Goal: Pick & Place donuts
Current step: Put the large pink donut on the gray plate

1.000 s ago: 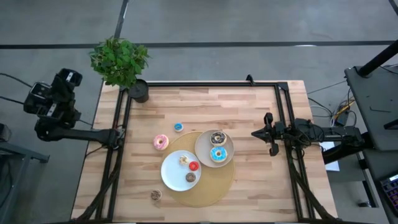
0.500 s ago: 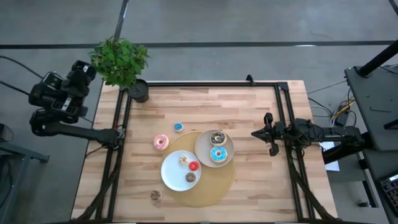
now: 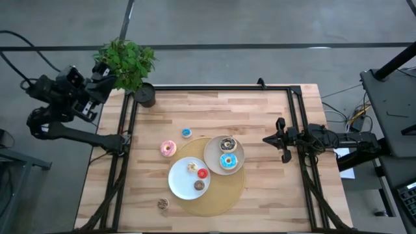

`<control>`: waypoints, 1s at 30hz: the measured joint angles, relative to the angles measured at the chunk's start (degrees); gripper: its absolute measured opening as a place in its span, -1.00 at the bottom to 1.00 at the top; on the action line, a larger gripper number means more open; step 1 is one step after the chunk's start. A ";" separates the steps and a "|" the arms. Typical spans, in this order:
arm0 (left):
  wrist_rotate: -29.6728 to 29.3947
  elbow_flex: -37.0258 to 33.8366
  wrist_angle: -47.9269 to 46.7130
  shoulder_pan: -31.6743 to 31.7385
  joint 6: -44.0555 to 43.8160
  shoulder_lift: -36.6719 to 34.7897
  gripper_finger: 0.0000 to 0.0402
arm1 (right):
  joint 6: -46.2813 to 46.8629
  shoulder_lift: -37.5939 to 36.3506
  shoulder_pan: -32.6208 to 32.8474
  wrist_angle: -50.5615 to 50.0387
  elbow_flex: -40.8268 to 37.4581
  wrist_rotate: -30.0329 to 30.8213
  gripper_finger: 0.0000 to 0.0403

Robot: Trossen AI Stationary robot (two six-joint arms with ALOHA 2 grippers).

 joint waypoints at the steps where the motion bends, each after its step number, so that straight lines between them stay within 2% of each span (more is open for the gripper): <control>1: 0.00 1.08 -1.70 -0.01 -0.01 0.37 -1.00 | -0.01 0.00 0.00 0.00 0.00 0.00 -0.96; 14: 0.01 11.97 -24.32 -0.02 -0.07 4.23 -1.00 | -0.02 0.00 0.00 0.00 0.00 0.00 -0.96; 30: 0.05 14.85 -39.43 -0.01 -1.40 5.85 -1.00 | -0.05 0.00 0.00 0.00 0.00 0.00 -0.96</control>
